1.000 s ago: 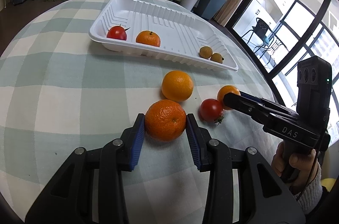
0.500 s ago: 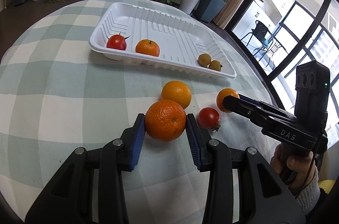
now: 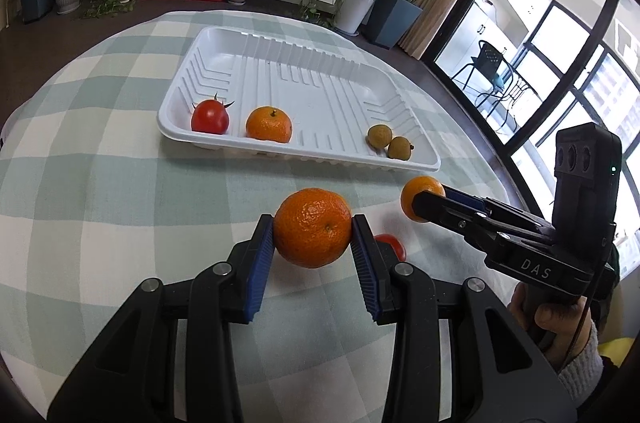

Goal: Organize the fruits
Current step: 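Lift and carry the mandarin with the left tool while the right tool carries the orange to the tray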

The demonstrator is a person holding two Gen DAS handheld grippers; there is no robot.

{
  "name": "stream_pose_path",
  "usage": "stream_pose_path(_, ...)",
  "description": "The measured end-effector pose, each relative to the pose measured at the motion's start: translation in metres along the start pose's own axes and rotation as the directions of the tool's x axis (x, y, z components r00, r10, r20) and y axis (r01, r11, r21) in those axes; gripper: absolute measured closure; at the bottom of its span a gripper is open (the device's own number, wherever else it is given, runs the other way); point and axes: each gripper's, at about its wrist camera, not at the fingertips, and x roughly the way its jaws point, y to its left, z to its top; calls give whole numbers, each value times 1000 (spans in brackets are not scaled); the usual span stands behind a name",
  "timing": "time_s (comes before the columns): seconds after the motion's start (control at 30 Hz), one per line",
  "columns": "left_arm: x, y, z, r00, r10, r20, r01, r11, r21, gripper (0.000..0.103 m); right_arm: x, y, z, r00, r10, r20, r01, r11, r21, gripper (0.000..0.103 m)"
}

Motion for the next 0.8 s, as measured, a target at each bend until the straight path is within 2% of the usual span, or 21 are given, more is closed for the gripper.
stream_pose_path(0.63, 10, -2, 17, 1000, -4, -8, 4, 1000, 8, 67, 2, -3, 5, 1000, -4, 6, 4, 1000, 2, 62)
stream_pose_path(0.8, 14, -2, 23, 1000, -8, -10, 8, 1000, 10, 67, 2, -5, 16, 1000, -6, 11, 6, 1000, -4, 62)
